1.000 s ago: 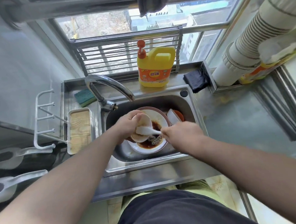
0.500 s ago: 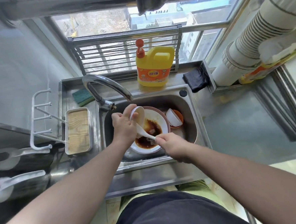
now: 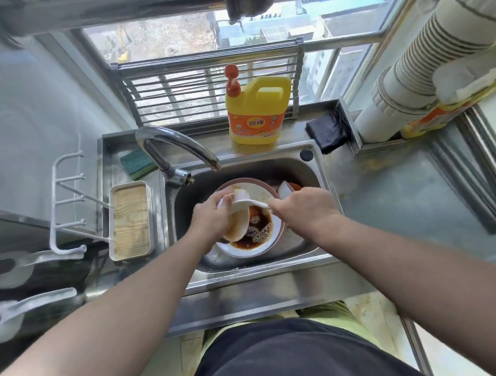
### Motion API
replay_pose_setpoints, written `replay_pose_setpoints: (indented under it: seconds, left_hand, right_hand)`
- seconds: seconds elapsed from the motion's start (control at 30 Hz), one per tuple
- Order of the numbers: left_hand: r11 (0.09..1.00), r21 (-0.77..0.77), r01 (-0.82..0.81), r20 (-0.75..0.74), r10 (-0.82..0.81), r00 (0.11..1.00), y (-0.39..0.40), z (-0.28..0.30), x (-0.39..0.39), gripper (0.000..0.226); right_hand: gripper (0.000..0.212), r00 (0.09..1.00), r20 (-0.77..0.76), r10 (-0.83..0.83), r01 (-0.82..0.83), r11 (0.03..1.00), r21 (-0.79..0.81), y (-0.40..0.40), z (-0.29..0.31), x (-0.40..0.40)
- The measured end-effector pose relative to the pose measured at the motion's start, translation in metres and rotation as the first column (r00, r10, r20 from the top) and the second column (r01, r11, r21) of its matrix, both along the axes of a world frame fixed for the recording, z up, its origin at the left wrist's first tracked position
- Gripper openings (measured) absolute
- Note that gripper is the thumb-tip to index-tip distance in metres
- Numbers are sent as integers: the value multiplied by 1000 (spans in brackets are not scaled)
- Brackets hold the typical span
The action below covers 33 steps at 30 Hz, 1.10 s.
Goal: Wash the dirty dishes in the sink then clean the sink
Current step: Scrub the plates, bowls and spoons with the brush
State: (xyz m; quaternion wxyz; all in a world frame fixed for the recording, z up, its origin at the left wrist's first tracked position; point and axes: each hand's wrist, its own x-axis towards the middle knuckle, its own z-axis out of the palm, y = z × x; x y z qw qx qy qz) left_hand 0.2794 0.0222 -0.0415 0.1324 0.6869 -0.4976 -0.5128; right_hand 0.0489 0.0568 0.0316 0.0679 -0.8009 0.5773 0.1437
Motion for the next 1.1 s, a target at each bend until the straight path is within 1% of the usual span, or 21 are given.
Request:
replay_pose_setpoints:
  seconds: [0.07, 0.13, 0.2, 0.27, 0.3, 0.33, 0.37, 0.47, 0.5, 0.57, 0.67, 0.7, 0.73, 0.8, 0.83, 0.87, 0.9, 0.97, 1.0, 1.03, 1.1]
  left_hand:
    - [990, 136, 26, -1, -26, 1000, -6, 5, -1, 39]
    - [972, 231, 42, -40, -34, 999, -15, 14, 0, 38]
    - [977, 205, 61, -58, -50, 997, -26, 22, 0, 31]
    - [994, 99, 49, -20, -47, 999, -32, 24, 0, 28]
    - [999, 44, 31, 3, -31, 1000, -32, 22, -1, 27]
    - [1000, -14, 11, 15, -11, 1000, -29, 18, -4, 26]
    - [997, -68, -25, 8, 26, 1000, -21, 13, -7, 25]
    - [964, -94, -251, -179, 231, 956, 1, 7, -19, 21]
    - [946, -45, -322, -261, 300, 918, 4, 8, -23, 23]
    - [918, 59, -391, -387, 382, 839, 8, 11, -29, 25]
    - [882, 218, -417, -512, 467, 721, 6, 17, -35, 28]
    - [861, 271, -430, -535, 506, 677, 3, 18, -34, 31]
    - [836, 322, -443, -547, 547, 634, -3, 19, -30, 33]
    - [786, 424, -449, -538, 618, 573, -15, 21, -17, 38]
    - [768, 470, -435, -526, 640, 560, -18, 21, -11, 41]
    - [758, 508, -410, -514, 648, 562, -17, 20, -7, 46]
    - [754, 533, -384, -504, 647, 572, -13, 20, -6, 53]
    - [760, 543, -358, -525, 640, 562, 1, 16, -12, 69]
    - [762, 534, -367, -557, 643, 526, 8, 14, -18, 72]
    - [758, 522, -391, -587, 652, 480, 13, 13, -24, 73]
    - [742, 506, -441, -620, 668, 413, 10, 16, -28, 70]
  right_hand:
    - [45, 985, -94, 142, -147, 988, -47, -4, 6, 2]
    - [52, 980, -117, 162, -169, 984, -57, -4, 2, -1]
    - [48, 997, -73, 31, -28, 999, 40, 4, -4, -3]
    - [24, 981, 19, -191, 179, 949, 260, 16, -7, 11]
    - [18, 945, 106, -310, 246, 885, 395, 17, -8, 19]
    - [25, 875, 186, -446, 283, 785, 551, 13, -6, 25]
    - [29, 768, 226, -599, 303, 650, 697, 6, -1, 28]
    - [24, 442, 60, -895, 267, 195, 944, -13, 13, 22]
    - [26, 374, 3, -927, 235, 98, 967, -13, 15, 19]
    - [19, 258, -51, -965, 174, -6, 985, -10, 17, 21]
    - [12, 70, -53, -996, 148, -42, 988, 1, 13, 37]
    - [18, 80, -6, -997, 171, 8, 985, 6, 10, 41]
    - [23, 126, 60, -990, 215, 87, 973, 11, 9, 44]
    - [28, 377, 256, -890, 325, 386, 864, 20, 6, 43]
    - [28, 442, 306, -843, 352, 477, 806, 21, 9, 41]
    - [28, 447, 345, -825, 346, 515, 784, 19, 12, 40]
    - [30, 418, 343, -841, 346, 497, 796, 16, 15, 40]
    - [40, 266, 229, -936, 328, 312, 892, 9, 17, 43]
    - [41, 197, 140, -970, 284, 193, 939, 8, 16, 47]
    - [41, 70, 23, -997, 214, 38, 976, 11, 16, 54]
    - [40, -80, -87, -993, 123, -97, 988, 20, 17, 68]
